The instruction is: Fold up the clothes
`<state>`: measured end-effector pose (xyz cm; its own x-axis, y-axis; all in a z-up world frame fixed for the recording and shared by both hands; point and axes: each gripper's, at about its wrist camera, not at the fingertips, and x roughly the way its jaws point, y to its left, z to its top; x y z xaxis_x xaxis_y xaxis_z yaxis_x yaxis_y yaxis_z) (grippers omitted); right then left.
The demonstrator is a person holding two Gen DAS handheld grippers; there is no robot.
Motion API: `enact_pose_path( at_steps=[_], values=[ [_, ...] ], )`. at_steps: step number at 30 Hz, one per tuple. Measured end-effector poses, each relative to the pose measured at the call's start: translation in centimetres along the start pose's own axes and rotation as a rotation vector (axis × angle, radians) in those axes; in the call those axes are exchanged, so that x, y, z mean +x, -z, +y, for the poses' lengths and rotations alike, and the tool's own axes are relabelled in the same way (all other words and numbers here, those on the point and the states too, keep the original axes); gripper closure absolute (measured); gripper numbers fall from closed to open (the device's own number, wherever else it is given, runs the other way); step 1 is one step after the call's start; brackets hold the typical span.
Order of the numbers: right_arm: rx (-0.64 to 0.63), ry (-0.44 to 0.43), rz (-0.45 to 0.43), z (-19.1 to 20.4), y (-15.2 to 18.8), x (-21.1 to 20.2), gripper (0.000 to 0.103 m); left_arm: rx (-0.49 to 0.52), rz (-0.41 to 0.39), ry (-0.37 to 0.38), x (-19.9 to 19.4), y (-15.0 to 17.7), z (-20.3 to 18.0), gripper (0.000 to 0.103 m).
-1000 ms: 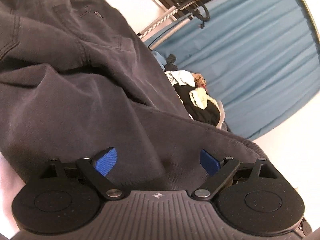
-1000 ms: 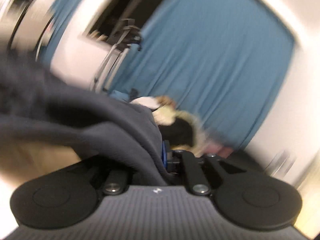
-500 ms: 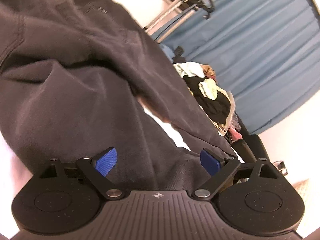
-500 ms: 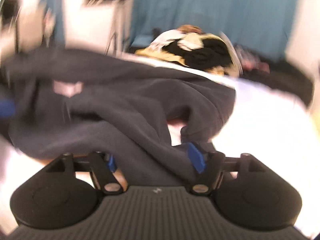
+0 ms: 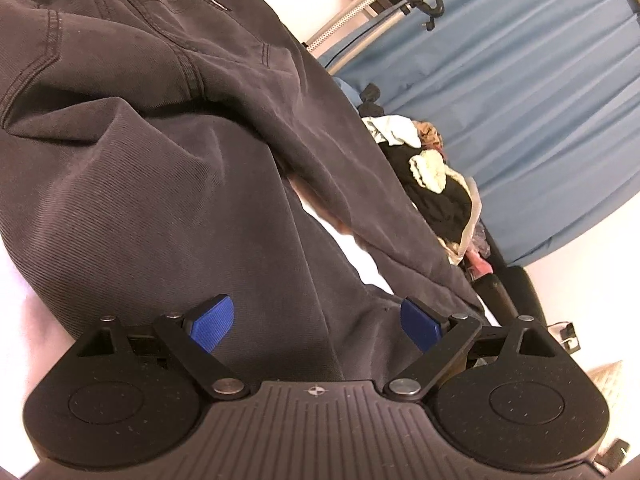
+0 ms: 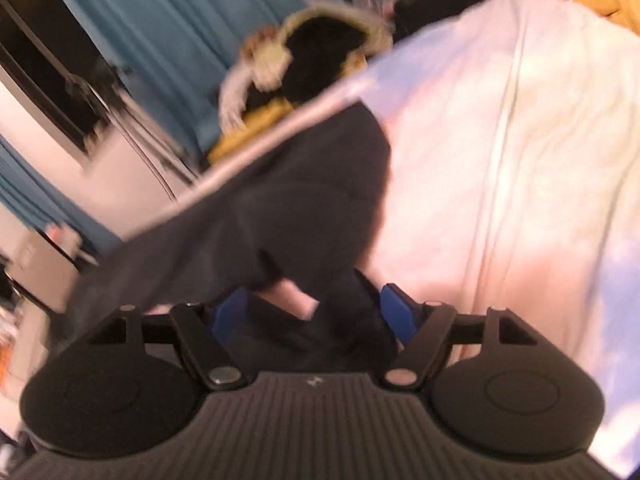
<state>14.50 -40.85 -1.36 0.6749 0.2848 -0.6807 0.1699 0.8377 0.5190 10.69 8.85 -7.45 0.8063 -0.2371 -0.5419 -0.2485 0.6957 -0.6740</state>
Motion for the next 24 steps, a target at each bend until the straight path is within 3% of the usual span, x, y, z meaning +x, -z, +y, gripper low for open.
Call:
enact_pose_path(
  at_steps=[2, 4, 6, 7, 9, 12, 14, 17, 20, 21, 24],
  values=[
    [-0.006, 0.037, 0.071, -0.8, -0.4, 2.3, 0.037, 0.005, 0.0, -0.001, 0.0, 0.0, -0.1, 0.011],
    [0.033, 0.016, 0.123, -1.5, -0.1, 3.9, 0.065, 0.001, -0.002, -0.004, 0.0, 0.0, 0.0, 0.011],
    [0.075, -0.034, 0.143, -1.7, 0.5, 4.2, 0.078, -0.007, -0.004, -0.003, 0.0, 0.0, 0.0, 0.011],
    [0.064, -0.054, 0.107, -1.2, 0.6, 3.4, 0.081, -0.009, -0.005, 0.0, -0.1, 0.0, 0.1, 0.011],
    [0.06, -0.056, -0.058, -0.4, 0.3, 0.1, 0.084, -0.006, -0.005, 0.002, -0.1, 0.0, 0.0, 0.011],
    [0.038, -0.015, -0.285, -0.4, -0.4, -3.3, 0.084, -0.007, -0.006, 0.001, -0.1, 0.1, 0.1, 0.011],
    [0.031, 0.029, -0.27, -1.1, -1.2, -1.8, 0.083, -0.011, -0.001, 0.005, 0.2, 0.1, 0.0, 0.011],
    [0.06, 0.107, -0.157, -2.0, -0.8, 1.8, 0.077, 0.013, -0.007, 0.002, 0.3, 0.1, -0.4, 0.011],
    [0.181, 0.135, -0.131, -3.3, -0.4, 2.9, 0.068, 0.024, -0.016, -0.007, 0.0, 0.0, -0.6, 0.011],
    [0.205, 0.139, -0.142, -3.5, -0.3, 2.5, 0.057, 0.024, -0.021, -0.007, -0.2, 0.0, -0.7, 0.011],
    [0.229, 0.174, -0.215, -4.0, 0.0, 0.8, 0.044, 0.023, -0.053, -0.011, -1.4, -0.6, -0.7, 0.011]
  ],
)
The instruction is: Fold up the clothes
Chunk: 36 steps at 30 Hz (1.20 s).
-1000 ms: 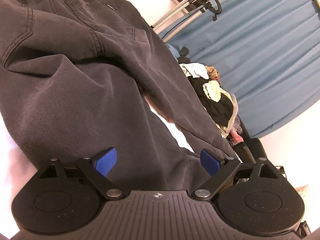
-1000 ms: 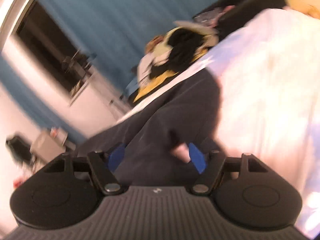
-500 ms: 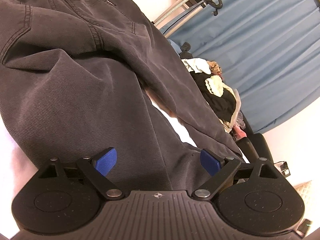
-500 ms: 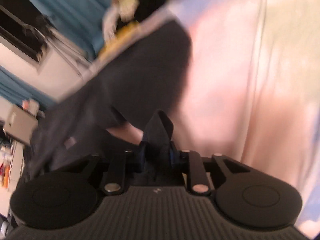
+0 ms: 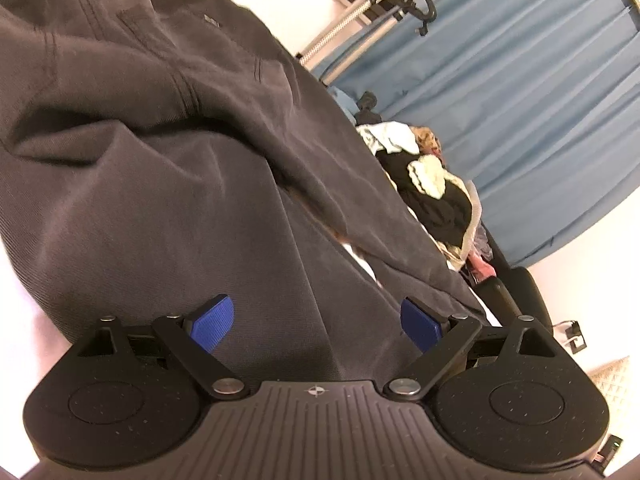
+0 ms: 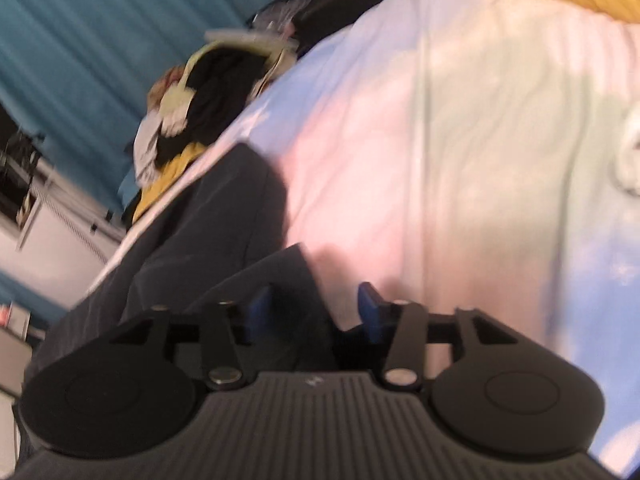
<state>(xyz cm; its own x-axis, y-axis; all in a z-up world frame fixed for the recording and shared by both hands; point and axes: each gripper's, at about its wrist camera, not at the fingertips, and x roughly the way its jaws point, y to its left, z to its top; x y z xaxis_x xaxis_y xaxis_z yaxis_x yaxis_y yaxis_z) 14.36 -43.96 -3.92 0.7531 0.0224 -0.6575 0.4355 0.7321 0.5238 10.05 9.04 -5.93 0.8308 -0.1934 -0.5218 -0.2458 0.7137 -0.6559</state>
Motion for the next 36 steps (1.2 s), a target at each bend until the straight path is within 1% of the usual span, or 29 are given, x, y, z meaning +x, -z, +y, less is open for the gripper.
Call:
enact_pose_path(
  at_steps=[1, 2, 4, 6, 8, 9, 12, 13, 14, 15, 16, 18, 19, 21, 23, 25, 26, 28, 29, 30, 31, 32, 34, 36],
  values=[
    [0.0, 0.007, -0.034, -0.3, 0.1, -0.3, 0.04, -0.006, -0.018, -0.002, -0.7, -0.4, 0.1, 0.011],
    [0.007, 0.01, -0.072, -0.6, 0.3, -1.3, 0.04, -0.018, -0.043, -0.001, -1.7, -1.0, 0.2, 0.011],
    [0.05, -0.037, -0.079, -1.3, 0.8, -3.3, 0.038, -0.041, -0.092, -0.001, -3.8, -2.6, 0.5, 0.011],
    [0.095, -0.09, -0.079, -1.9, 1.3, -5.2, 0.034, -0.059, -0.156, -0.02, -6.5, -4.7, 1.2, 0.011],
    [0.184, -0.176, -0.019, -2.9, 3.1, -6.3, 0.031, -0.084, -0.225, -0.062, -9.2, -7.1, 2.6, 0.011],
    [0.223, -0.204, 0.022, -3.0, 4.0, -6.4, 0.03, -0.097, -0.254, -0.094, -10.4, -8.4, 3.7, 0.011],
    [0.306, -0.198, 0.185, -3.6, 7.6, -5.3, 0.03, -0.112, -0.316, -0.24, -12.6, -12.1, 8.4, 0.011],
    [0.324, -0.186, 0.233, -3.6, 8.4, -4.5, 0.03, -0.112, -0.333, -0.301, -13.0, -13.3, 10.2, 0.011],
    [0.329, -0.181, 0.258, -3.5, 8.6, -4.0, 0.03, -0.114, -0.347, -0.352, -13.2, -14.3, 11.9, 0.011],
    [0.331, -0.177, 0.278, -3.4, 8.7, -3.5, 0.03, -0.117, -0.356, -0.39, -13.3, -15.4, 13.8, 0.011],
    [0.321, -0.169, 0.274, -3.2, 8.7, -3.2, 0.03, -0.121, -0.357, -0.413, -13.2, -16.3, 15.5, 0.012],
    [0.288, -0.136, 0.25, -2.9, 8.5, -2.7, 0.03, -0.143, -0.348, -0.434, -12.7, -17.9, 18.6, 0.012],
    [0.29, -0.122, 0.246, -2.9, 8.4, -2.4, 0.03, -0.144, -0.347, -0.44, -12.3, -18.6, 19.8, 0.014],
    [0.299, -0.107, 0.247, -2.8, 8.2, -1.5, 0.031, -0.097, -0.362, -0.454, -11.0, -19.9, 21.1, 0.015],
    [0.286, -0.103, 0.214, -2.3, 7.4, -0.9, 0.033, -0.047, -0.37, -0.471, -9.6, -21.2, 22.2, 0.016],
    [0.271, -0.099, 0.172, -1.8, 6.6, -0.2, 0.038, 0.014, -0.338, -0.504, -7.6, -22.1, 22.2, 0.025],
    [0.265, -0.1, 0.158, -1.6, 6.4, 0.2, 0.041, 0.029, -0.327, -0.528, -6.7, -22.6, 22.1, 0.028],
    [0.251, -0.097, 0.145, -1.3, 6.0, 1.0, 0.063, 0.022, -0.32, -0.549, -5.8, -23.3, 21.7, 0.048],
    [0.241, -0.093, 0.137, -1.2, 5.9, 1.2, 0.07, 0.014, -0.319, -0.548, -5.8, -23.6, 21.5, 0.053],
    [0.231, -0.089, 0.13, -1.1, 5.8, 1.3, 0.084, 0.007, -0.319, -0.547, -5.8, -23.8, 21.3, 0.069],
    [0.217, -0.099, 0.121, -0.9, 5.7, 1.4, 0.09, -0.002, -0.32, -0.548, -5.9, -24.1, 21.0, 0.073],
    [0.199, -0.108, 0.103, -0.5, 5.5, 1.4, 0.092, -0.014, -0.325, -0.55, -6.4, -24.1, 20.6, 0.075],
    [0.175, -0.135, 0.049, 0.0, 5.0, 0.5, 0.096, -0.051, -0.34, -0.526, -7.9, -24.4, 19.7, 0.084],
    [0.154, -0.168, -0.014, 0.4, 4.4, -0.3, 0.097, -0.082, -0.347, -0.493, -9.9, -25.1, 18.4, 0.087]
  ],
)
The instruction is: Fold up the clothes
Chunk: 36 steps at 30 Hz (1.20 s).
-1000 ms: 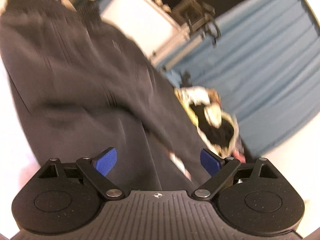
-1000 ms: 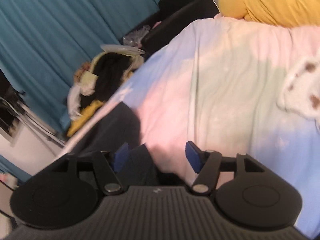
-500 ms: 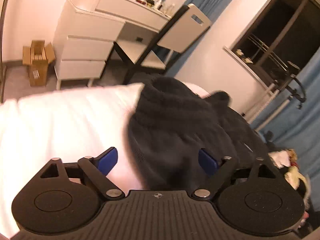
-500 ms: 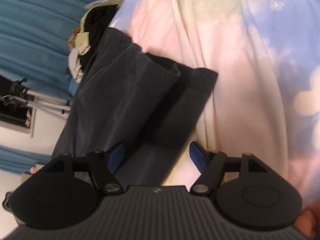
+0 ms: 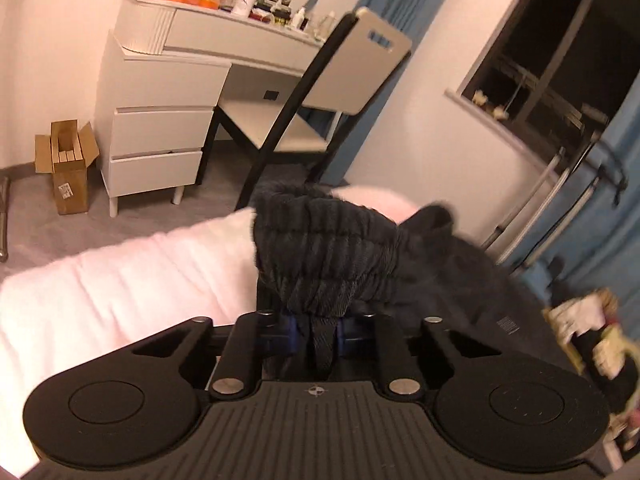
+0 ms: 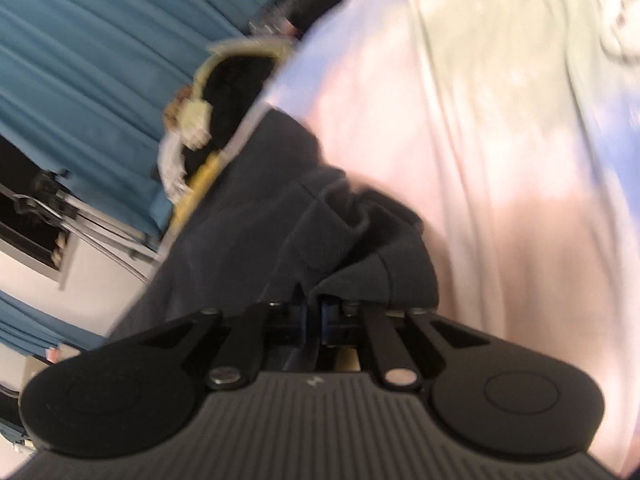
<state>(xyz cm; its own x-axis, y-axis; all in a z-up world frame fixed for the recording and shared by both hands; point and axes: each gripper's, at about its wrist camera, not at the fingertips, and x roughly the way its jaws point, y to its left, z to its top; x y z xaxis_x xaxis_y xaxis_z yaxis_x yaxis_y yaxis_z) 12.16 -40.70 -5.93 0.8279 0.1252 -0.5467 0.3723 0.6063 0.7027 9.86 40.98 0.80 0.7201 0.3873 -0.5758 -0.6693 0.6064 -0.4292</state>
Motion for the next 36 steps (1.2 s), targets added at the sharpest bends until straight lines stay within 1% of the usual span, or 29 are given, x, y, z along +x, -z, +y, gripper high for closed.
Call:
enact_pose_path(
  at_steps=[3, 4, 6, 8, 9, 10, 12, 14, 15, 16, 17, 18, 19, 21, 22, 23, 24, 26, 28, 29, 30, 31, 32, 33, 34, 35, 36],
  values=[
    [-0.065, -0.092, -0.135, 1.3, -1.0, -2.6, 0.098, -0.091, 0.023, 0.054, -3.7, -2.2, -0.4, 0.092],
    [-0.09, -0.119, -0.193, 1.6, -1.2, -4.1, 0.098, -0.135, 0.039, 0.078, -5.0, -2.9, -0.3, 0.095],
    [-0.142, -0.167, -0.316, 2.1, -1.5, -7.4, 0.098, -0.222, 0.084, 0.111, -7.2, -3.6, 0.2, 0.096],
    [-0.082, -0.117, -0.353, 0.7, -2.0, -9.5, 0.098, -0.258, 0.115, 0.118, -8.3, -3.4, 1.0, 0.096],
    [-0.007, -0.079, -0.326, -1.0, -2.0, -10.5, 0.097, -0.253, 0.117, 0.108, -8.7, -2.9, 1.4, 0.096],
    [0.085, -0.036, -0.27, -3.1, -2.0, -10.9, 0.096, -0.25, 0.12, 0.096, -8.9, -2.2, 2.0, 0.096],
    [0.31, 0.08, -0.118, -8.1, -1.3, -10.4, 0.095, -0.263, 0.135, 0.057, -8.3, -0.1, 3.7, 0.096],
    [0.501, 0.138, -0.001, -11.9, -0.2, -9.6, 0.095, -0.273, 0.161, 0.013, -7.3, 1.8, 5.3, 0.096],
    [0.509, 0.134, 0.002, -12.4, -0.3, -9.6, 0.096, -0.274, 0.172, -0.004, -6.8, 2.8, 6.1, 0.096],
    [0.457, 0.122, -0.022, -11.9, -0.7, -9.9, 0.096, -0.272, 0.178, -0.014, -6.4, 3.6, 6.7, 0.096],
    [0.411, 0.083, -0.054, -11.2, -0.9, -10.6, 0.097, -0.256, 0.169, -0.007, -6.4, 3.9, 6.9, 0.096],
    [0.356, 0.029, -0.107, -10.4, -1.1, -11.4, 0.098, -0.23, 0.159, 0.002, -6.8, 3.8, 6.9, 0.096],
    [0.297, -0.026, -0.164, -9.5, -1.3, -12.3, 0.098, -0.226, 0.153, 0.013, -7.2, 3.3, 6.8, 0.096],
    [0.178, -0.137, -0.278, -7.6, -1.6, -14.0, 0.098, -0.245, 0.16, 0.05, -8.0, 2.2, 6.8, 0.096],
    [0.162, -0.138, -0.301, -7.5, -1.6, -14.6, 0.098, -0.225, 0.155, 0.057, -8.2, 1.7, 6.6, 0.096],
    [0.156, -0.127, -0.316, -7.6, -1.5, -15.1, 0.098, -0.195, 0.147, 0.06, -8.4, 1.5, 6.4, 0.096],
    [0.177, -0.07, -0.29, -8.2, -1.3, -15.2, 0.098, -0.164, 0.142, 0.061, -8.5, 1.5, 6.2, 0.096],
    [0.315, 0.073, -0.163, -10.7, -0.5, -13.7, 0.093, -0.066, 0.149, 0.035, -8.1, 2.2, 5.7, 0.096],
    [0.43, 0.15, -0.08, -13.3, 0.3, -13.2, 0.091, 0.052, 0.158, 0.008, -7.6, 3.7, 4.8, 0.094],
    [0.485, 0.185, -0.041, -14.5, 0.7, -13.0, 0.09, 0.086, 0.169, 0.008, -7.4, 4.3, 4.5, 0.093],
    [0.485, 0.197, -0.046, -14.7, 0.6, -13.3, 0.086, 0.104, 0.175, 0.004, -7.4, 4.8, 4.4, 0.087],
    [0.461, 0.21, -0.069, -14.3, 0.6, -13.8, 0.071, 0.126, 0.178, -0.004, -7.5, 5.2, 4.2, 0.077],
    [0.435, 0.223, -0.094, -14.0, 0.5, -14.4, 0.061, 0.155, 0.184, -0.004, -7.8, 5.6, 4.0, 0.07],
    [0.41, 0.237, -0.125, -12.8, 0.6, -14.6, 0.047, 0.184, 0.189, -0.004, -8.0, 5.9, 3.9, 0.048],
    [0.386, 0.249, -0.161, -12.1, 0.7, -14.8, 0.044, 0.216, 0.186, -0.003, -8.5, 6.1, 3.6, 0.031],
    [0.362, 0.261, -0.198, -11.4, 0.8, -14.9, 0.044, 0.253, 0.169, -0.004, -9.2, 6.4, 3.3, 0.027],
    [0.353, 0.27, -0.227, -10.3, 0.8, -14.5, 0.041, 0.292, 0.152, -0.006, -10.0, 6.7, 2.9, 0.025]
  ],
)
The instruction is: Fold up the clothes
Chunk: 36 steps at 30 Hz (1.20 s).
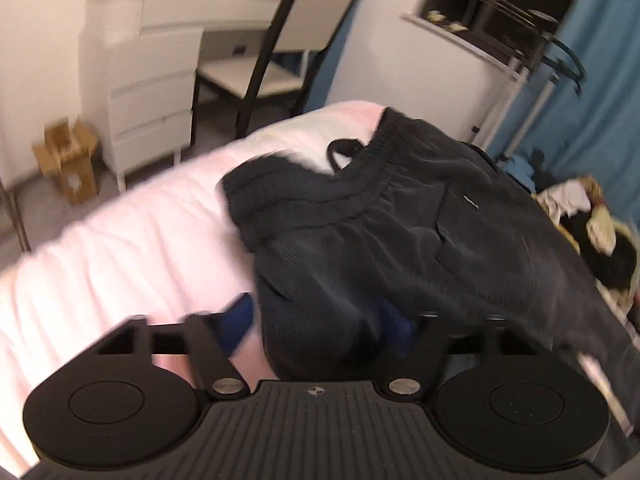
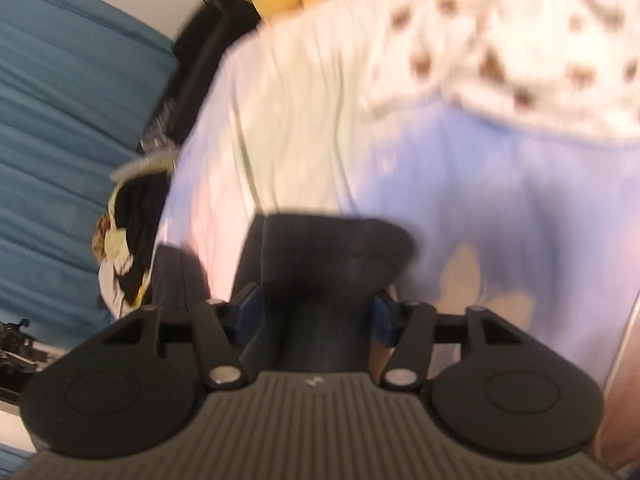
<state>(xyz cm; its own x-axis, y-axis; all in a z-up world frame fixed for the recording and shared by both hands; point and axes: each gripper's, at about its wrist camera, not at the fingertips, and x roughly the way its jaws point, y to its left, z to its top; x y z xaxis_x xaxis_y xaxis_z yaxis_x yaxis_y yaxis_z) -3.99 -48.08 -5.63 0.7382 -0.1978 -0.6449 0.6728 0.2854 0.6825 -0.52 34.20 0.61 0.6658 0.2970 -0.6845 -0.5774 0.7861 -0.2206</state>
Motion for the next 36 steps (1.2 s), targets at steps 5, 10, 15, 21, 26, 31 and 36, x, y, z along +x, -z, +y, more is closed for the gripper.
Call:
enact_pose_path(
  at_steps=[5, 10, 15, 21, 26, 31, 36],
  values=[
    [-0.052, -0.012, -0.221, 3.4, 0.0, -1.3, 0.023, 0.119, -0.094, 0.062, -3.9, 1.2, -3.7, 0.013],
    [-0.225, -0.252, -0.188, 7.8, 1.5, -0.3, 0.017, 0.252, -0.161, 0.232, -6.0, 2.6, -11.3, 0.01],
    [-0.388, -0.462, -0.006, 12.5, 4.3, 2.1, 0.016, 0.323, -0.184, 0.396, -6.4, 6.3, -20.6, 0.008],
    [-0.311, -0.541, 0.332, 15.3, 6.4, 7.7, 0.016, 0.369, -0.134, 0.459, -2.9, 11.1, -28.9, 0.007],
    [-0.235, -0.487, 0.49, 16.7, 7.4, 12.6, 0.016, 0.345, -0.006, 0.473, 2.6, 13.1, -30.6, 0.007],
    [-0.129, -0.454, 0.546, 17.5, 8.7, 17.4, 0.017, 0.237, 0.081, 0.486, 7.3, 12.9, -29.3, 0.007],
    [-0.134, -0.394, 0.476, 18.5, 8.8, 20.8, 0.053, 0.137, 0.11, 0.53, 10.5, 12.3, -28.5, 0.007]
  ],
)
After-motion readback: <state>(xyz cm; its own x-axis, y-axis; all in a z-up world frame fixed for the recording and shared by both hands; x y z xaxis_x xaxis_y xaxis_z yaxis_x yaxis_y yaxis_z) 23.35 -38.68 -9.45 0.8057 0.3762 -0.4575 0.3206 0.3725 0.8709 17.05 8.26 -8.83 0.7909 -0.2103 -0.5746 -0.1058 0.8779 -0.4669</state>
